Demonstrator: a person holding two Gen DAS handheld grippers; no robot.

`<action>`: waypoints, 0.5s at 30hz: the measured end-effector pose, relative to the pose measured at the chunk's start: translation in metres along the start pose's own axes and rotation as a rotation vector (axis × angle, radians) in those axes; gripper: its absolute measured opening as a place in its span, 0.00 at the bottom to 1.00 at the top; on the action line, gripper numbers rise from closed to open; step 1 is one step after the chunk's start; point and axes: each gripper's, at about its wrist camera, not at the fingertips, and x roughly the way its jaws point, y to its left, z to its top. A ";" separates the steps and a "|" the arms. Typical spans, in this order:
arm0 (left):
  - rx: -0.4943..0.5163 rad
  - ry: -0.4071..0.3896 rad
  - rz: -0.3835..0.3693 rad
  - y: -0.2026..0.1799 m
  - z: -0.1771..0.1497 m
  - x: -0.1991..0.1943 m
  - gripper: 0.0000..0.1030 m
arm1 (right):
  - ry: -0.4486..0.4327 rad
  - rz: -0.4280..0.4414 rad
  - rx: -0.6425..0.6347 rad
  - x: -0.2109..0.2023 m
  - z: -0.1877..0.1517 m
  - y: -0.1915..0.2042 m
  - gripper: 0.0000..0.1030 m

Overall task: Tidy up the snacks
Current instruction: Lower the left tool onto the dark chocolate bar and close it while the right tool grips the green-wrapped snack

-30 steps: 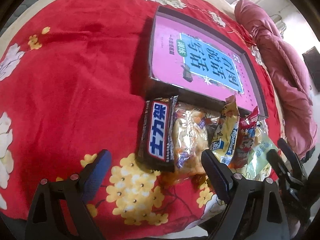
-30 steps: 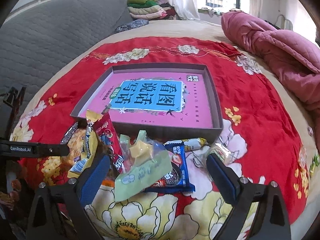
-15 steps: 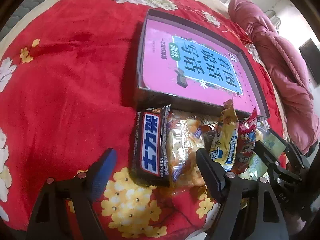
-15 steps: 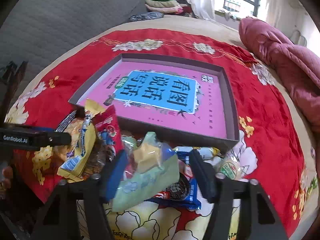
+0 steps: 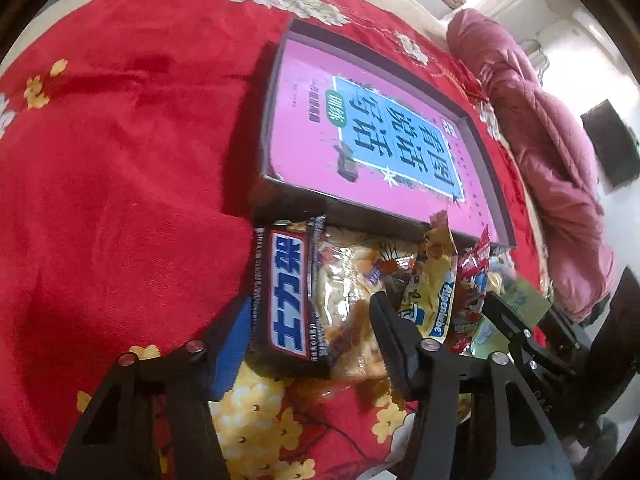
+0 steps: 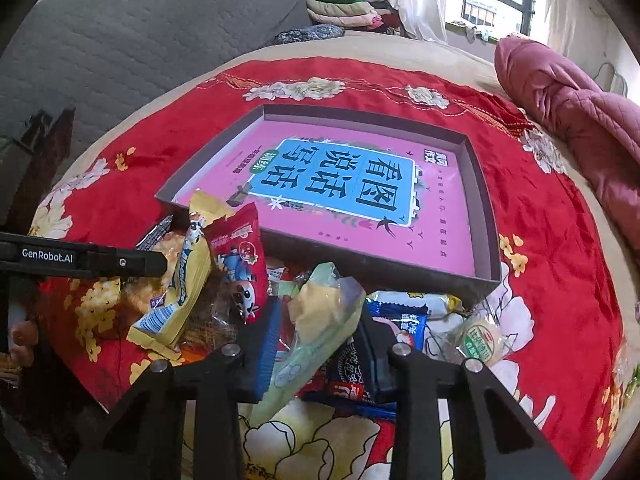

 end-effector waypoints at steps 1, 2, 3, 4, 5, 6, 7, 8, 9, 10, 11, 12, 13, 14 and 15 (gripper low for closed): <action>-0.004 0.000 -0.006 0.001 0.000 0.000 0.54 | -0.001 -0.002 0.002 0.000 0.000 0.000 0.34; -0.009 -0.001 -0.011 0.002 0.000 -0.001 0.52 | -0.001 -0.001 0.003 0.000 0.000 0.000 0.33; -0.015 -0.002 -0.020 0.004 0.000 -0.001 0.50 | -0.001 -0.001 0.003 0.000 0.000 0.000 0.33; -0.020 -0.002 -0.028 0.005 0.000 -0.002 0.49 | -0.001 -0.001 0.003 -0.001 0.000 0.000 0.33; -0.030 0.002 -0.045 0.008 0.000 -0.001 0.49 | -0.001 -0.002 0.003 -0.001 0.000 0.000 0.33; -0.040 0.004 -0.058 0.010 0.000 -0.001 0.47 | -0.001 -0.001 0.003 -0.001 0.000 0.000 0.33; -0.052 0.006 -0.069 0.012 0.000 0.000 0.43 | -0.001 -0.001 0.002 -0.001 0.000 0.000 0.33; -0.063 0.006 -0.081 0.015 0.001 -0.001 0.40 | 0.000 -0.001 0.003 -0.001 0.000 0.000 0.33; -0.077 0.002 -0.106 0.018 0.002 -0.002 0.33 | -0.001 -0.002 0.004 -0.001 0.000 0.000 0.33; -0.082 0.004 -0.115 0.020 0.002 -0.002 0.32 | -0.003 0.000 0.004 -0.001 0.000 0.000 0.31; -0.082 0.006 -0.115 0.021 0.002 -0.001 0.31 | -0.003 0.000 0.005 -0.001 0.000 0.000 0.31; -0.082 0.005 -0.116 0.021 0.003 -0.001 0.31 | -0.005 0.001 0.008 -0.001 0.000 -0.001 0.31; -0.084 0.002 -0.116 0.020 0.002 -0.001 0.30 | -0.005 0.004 0.011 -0.001 0.000 -0.002 0.31; -0.082 0.000 -0.111 0.019 0.002 -0.002 0.30 | -0.006 0.008 0.014 -0.001 -0.001 -0.002 0.31; -0.078 -0.005 -0.105 0.018 0.002 -0.002 0.29 | -0.009 0.011 0.019 -0.002 -0.001 -0.003 0.31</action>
